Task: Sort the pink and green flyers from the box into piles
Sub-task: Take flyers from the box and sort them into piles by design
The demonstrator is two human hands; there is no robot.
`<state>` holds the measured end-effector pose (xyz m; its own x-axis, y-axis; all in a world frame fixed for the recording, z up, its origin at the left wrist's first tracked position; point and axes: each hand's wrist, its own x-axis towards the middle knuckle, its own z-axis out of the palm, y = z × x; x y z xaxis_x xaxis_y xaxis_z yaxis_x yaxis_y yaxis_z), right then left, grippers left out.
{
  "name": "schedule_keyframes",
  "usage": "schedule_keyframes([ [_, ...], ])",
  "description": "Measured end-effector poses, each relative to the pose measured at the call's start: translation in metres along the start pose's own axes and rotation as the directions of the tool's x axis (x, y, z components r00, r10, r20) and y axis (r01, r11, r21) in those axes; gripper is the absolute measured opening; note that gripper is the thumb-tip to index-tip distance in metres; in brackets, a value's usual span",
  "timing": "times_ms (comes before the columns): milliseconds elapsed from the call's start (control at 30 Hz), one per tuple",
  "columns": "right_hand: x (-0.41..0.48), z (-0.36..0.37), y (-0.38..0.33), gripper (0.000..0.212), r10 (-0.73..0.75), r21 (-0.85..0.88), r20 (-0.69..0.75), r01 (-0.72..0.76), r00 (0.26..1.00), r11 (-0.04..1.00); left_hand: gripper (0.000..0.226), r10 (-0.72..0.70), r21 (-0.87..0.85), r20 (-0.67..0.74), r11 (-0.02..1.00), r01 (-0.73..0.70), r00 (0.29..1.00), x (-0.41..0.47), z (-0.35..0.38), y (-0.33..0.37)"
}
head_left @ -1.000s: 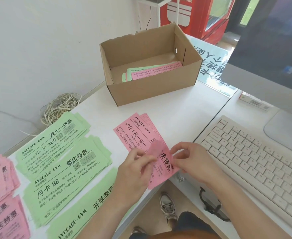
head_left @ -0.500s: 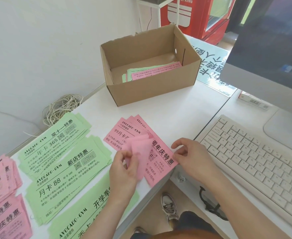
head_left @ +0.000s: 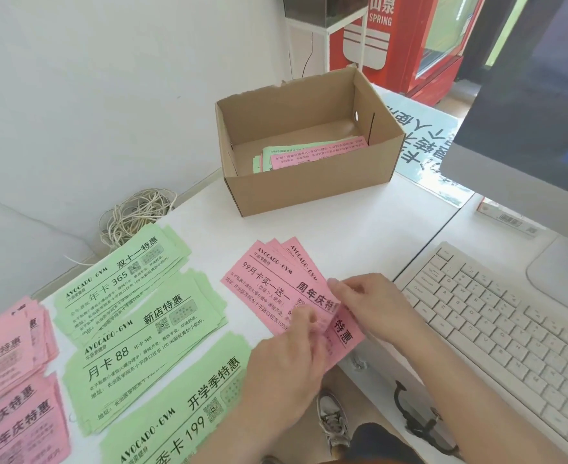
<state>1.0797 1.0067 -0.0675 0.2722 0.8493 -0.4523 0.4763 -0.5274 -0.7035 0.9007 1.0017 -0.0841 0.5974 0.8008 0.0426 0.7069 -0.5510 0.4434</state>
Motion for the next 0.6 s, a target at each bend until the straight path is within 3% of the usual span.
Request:
schedule_keyframes([
  [67, 0.005, -0.003, -0.009, 0.043, 0.004, -0.048, 0.080, 0.000, 0.997, 0.999, 0.028, 0.056, 0.140, 0.043, 0.988, -0.061, 0.998, 0.001, 0.004, 0.003],
  [133, 0.009, -0.004, -0.016, 0.019, -0.013, -0.094, 0.150, 0.027, 0.989, 0.995, 0.022, 0.116, 0.217, 0.085, 0.967, -0.132, 0.990, 0.001, -0.002, 0.010],
  [167, 0.010, -0.004, -0.020, 0.010, -0.031, -0.131, 0.162, 0.053, 0.986, 0.990, 0.021, 0.127, 0.188, 0.119, 0.971, -0.148, 0.985, 0.003, -0.004, 0.009],
  [233, 0.010, -0.003, -0.028, 0.027, -0.111, -0.274, 0.131, 0.143, 0.985, 0.951, 0.026, 0.049, 0.047, 0.106, 0.997, -0.055, 0.993, 0.008, -0.010, -0.003],
  [267, 0.010, -0.004, -0.031, 0.031, -0.174, -0.357, 0.095, 0.197, 0.980, 0.913, 0.037, 0.002, -0.036, 0.051, 0.999, 0.000, 0.999, 0.011, -0.017, -0.010],
  [333, 0.011, -0.011, -0.036, 0.031, -0.358, -0.486, -0.006, 0.310, 0.934, 0.817, 0.069, -0.062, -0.097, -0.200, 0.994, 0.043, 0.978, 0.024, -0.040, -0.022],
  [400, 0.015, -0.023, -0.040, 0.024, -0.558, -0.557, -0.102, 0.417, 0.824, 0.718, 0.089, -0.215, -0.204, -0.409, 0.969, 0.140, 0.887, 0.039, -0.066, -0.035],
  [467, 0.025, -0.032, -0.040, 0.023, -0.695, -0.640, -0.180, 0.453, 0.696, 0.620, 0.093, -0.418, -0.464, -0.410, 0.861, 0.209, 0.811, 0.054, -0.084, -0.048],
  [500, 0.030, -0.034, -0.038, 0.031, -0.716, -0.679, -0.202, 0.431, 0.668, 0.594, 0.087, -0.480, -0.607, -0.359, 0.771, 0.191, 0.800, 0.061, -0.087, -0.054],
  [567, 0.041, -0.033, -0.033, 0.041, -0.728, -0.717, -0.204, 0.407, 0.654, 0.566, 0.064, -0.508, -0.782, -0.238, 0.605, 0.146, 0.828, 0.071, -0.084, -0.063],
  [600, 0.045, -0.031, -0.031, 0.041, -0.729, -0.726, -0.187, 0.407, 0.659, 0.554, 0.055, -0.508, -0.797, -0.203, 0.582, 0.160, 0.837, 0.074, -0.079, -0.067],
])
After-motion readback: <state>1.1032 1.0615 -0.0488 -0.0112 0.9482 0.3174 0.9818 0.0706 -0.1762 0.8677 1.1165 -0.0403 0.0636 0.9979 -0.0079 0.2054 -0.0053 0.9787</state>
